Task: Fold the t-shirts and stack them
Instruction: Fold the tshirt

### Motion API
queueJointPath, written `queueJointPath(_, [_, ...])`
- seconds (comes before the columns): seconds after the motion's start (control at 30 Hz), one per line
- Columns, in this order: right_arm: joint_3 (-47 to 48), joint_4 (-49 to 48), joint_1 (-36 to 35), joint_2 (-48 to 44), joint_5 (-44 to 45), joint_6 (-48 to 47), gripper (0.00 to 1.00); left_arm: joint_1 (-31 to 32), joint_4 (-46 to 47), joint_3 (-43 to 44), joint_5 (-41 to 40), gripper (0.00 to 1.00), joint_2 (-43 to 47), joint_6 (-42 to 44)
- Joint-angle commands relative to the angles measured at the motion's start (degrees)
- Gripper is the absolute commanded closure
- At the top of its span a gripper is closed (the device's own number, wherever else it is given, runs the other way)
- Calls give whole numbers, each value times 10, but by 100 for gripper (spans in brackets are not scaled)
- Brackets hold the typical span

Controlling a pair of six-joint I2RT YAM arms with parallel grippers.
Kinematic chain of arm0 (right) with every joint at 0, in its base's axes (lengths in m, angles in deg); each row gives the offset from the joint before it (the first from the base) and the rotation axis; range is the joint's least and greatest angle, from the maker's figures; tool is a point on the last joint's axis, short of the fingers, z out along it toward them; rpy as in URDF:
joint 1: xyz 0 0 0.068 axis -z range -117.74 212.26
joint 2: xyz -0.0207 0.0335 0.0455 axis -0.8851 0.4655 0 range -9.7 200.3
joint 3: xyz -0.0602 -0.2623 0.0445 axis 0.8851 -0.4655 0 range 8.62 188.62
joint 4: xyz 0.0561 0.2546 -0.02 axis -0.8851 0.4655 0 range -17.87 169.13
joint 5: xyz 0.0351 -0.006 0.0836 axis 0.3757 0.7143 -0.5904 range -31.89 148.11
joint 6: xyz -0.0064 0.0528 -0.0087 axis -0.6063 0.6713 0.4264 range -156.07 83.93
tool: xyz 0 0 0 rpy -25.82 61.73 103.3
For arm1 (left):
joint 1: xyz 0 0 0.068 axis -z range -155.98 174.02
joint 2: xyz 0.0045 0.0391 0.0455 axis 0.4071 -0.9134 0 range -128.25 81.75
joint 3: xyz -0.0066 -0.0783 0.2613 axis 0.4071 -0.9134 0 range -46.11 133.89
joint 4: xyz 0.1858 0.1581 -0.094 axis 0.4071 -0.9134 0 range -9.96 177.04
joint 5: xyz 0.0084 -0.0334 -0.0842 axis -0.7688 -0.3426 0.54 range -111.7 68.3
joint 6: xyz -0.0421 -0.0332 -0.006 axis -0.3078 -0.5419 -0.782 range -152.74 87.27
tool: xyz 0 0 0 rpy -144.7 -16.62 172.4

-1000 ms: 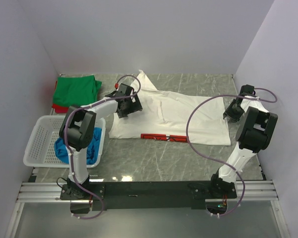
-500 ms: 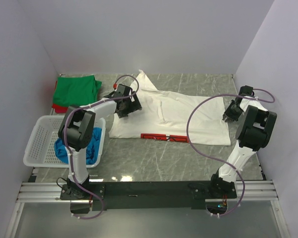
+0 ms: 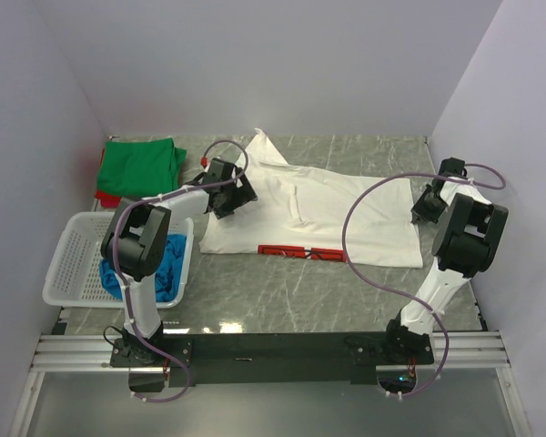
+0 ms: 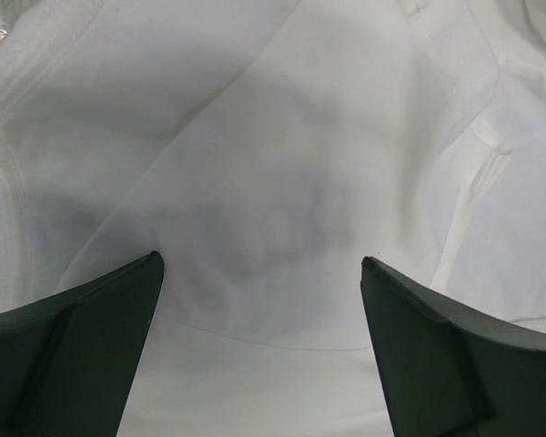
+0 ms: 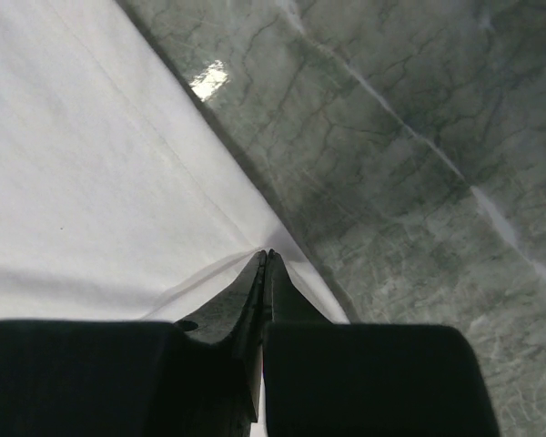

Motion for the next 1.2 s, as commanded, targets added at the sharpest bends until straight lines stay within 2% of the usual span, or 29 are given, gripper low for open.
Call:
queueJointPath(0.0, [11,-4,19,-28,35,2,100,-8,-98,-44,-35,1,-24,-11])
queueJointPath(0.57, [17,3,39,-45,46,-5,100,-15,-123,-45,-100,1,2,-12])
queueJointPath(0.7, [25,5,39,-48,16,-3,100,-11,-104,-29,-101,1,13,15])
queueJointPath(0.77, [34,14,38,-51,5,-2,85,-2,-110,9,-103,1,12,35])
queueJointPath(0.8, [43,17,38,-54,-2,-3,73,2,-115,25,-105,1,10,41])
queueJointPath(0.9, [46,23,32,-78,-7,1,62,23,-139,87,-117,1,4,59])
queueJointPath(1.03, [17,17,2,-128,-10,3,59,49,-147,128,-121,1,12,61])
queueJointPath(1.17, [-28,17,-60,-176,-21,9,58,67,-139,106,-97,1,22,41])
